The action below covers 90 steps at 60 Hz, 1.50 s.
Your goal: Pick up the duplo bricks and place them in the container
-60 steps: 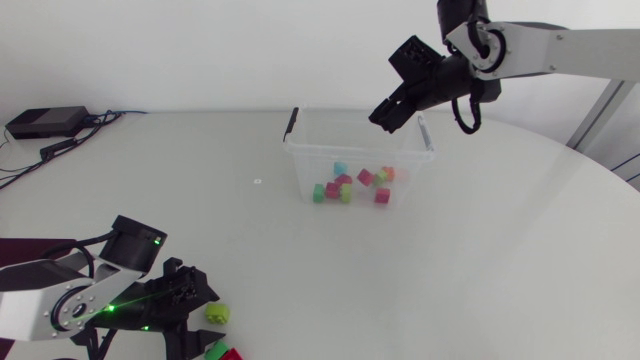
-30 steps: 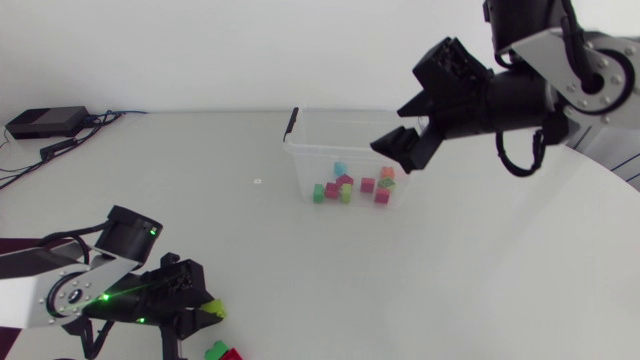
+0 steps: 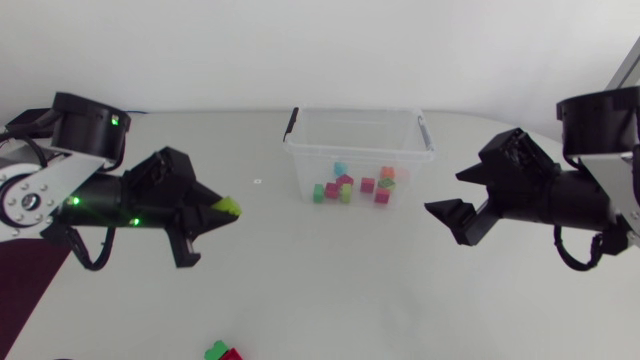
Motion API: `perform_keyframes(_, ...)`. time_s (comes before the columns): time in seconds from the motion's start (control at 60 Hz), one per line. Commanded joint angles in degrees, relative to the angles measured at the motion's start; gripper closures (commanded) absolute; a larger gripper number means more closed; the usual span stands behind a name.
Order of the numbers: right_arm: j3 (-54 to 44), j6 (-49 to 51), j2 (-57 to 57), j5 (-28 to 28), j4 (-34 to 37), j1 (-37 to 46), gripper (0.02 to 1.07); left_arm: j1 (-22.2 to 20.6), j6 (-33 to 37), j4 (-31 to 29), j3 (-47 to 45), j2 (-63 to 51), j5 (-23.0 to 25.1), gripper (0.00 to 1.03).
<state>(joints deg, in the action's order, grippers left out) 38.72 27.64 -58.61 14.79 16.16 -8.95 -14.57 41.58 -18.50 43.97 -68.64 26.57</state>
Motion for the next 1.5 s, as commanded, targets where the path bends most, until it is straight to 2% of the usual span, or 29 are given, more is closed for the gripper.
perform_keyframes(0.0, -4.18, -2.06, 3.77, -0.28, -1.31, 2.36, 0.06, -1.43, -5.46, 3.3, 4.46, -3.25, 0.59, 0.87)
perform_keyframes(0.117, -7.52, -2.59, 8.16, -0.28, -2.45, 6.31, 0.06, -2.83, -11.0, 8.57, 9.74, -8.79, 0.59, 0.87)
perform_keyframes(0.317, -11.39, -2.59, 12.55, -0.02, -4.21, 12.55, 0.06, -6.09, -15.48, 12.53, 19.93, -18.9, -0.46, 0.86)
perform_keyframes(0.483, -14.11, -3.29, 17.04, -0.02, -4.91, 15.37, 0.06, -8.9, -17.15, 13.93, 28.9, -26.46, -3.98, 0.86)
perform_keyframes(0.817, -19.47, -6.63, 29.34, -0.55, -5.88, 20.29, 0.06, -10.57, -19.08, 15.43, 44.89, -42.89, -9.87, 0.83)
perform_keyframes(0.867, -20.26, -7.51, 30.66, -0.55, -6.67, 21.26, 0.06, -10.66, -19.26, 15.43, 46.56, -44.83, -10.92, 0.77)
perform_keyframes(0.917, -21.32, -7.95, 32.51, -0.81, -7.37, 21.52, 0.06, -10.57, -19.79, 15.34, 47.79, -46.14, -11.45, 0.65)
perform_keyframes(1.0, -23.25, -8.92, 35.85, -3.18, -9.22, 21.43, 0.06, -10.48, -20.31, 15.43, 48.58, -47.11, -12.59, 0.28)
perform_keyframes(1.05, -24.57, -9.27, 37.78, -4.06, -9.92, 21.43, 0.06, -10.57, -20.49, 15.51, 48.14, -47.2, -13.91, 0.14)
perform_keyframes(1.083, -25.18, -9.44, 38.66, -4.68, -10.27, 21.34, 0.06, -10.57, -20.49, 15.51, 47.79, -47.02, -14.44, 0.09)
perform_keyframes(1.217, -26.94, -9.71, 40.68, -6.52, -11.86, 20.82, 0.06, -10.39, -21.1, 17.27, 44.36, -44.12, -17.43, 0.05)
perform_keyframes(1.417, -29.23, -9.44, 44.2, -11.18, -13.17, 15.63, 0.06, -10.39, -22.86, 21.23, 33.11, -34.37, -22.17, 0.05)
perform_keyframes(1.483, -29.58, -9.44, 45.51, -12.5, -13.17, 14.49, 0.06, -10.57, -23.39, 23.51, 28.37, -30.94, -25.16, 0.05)
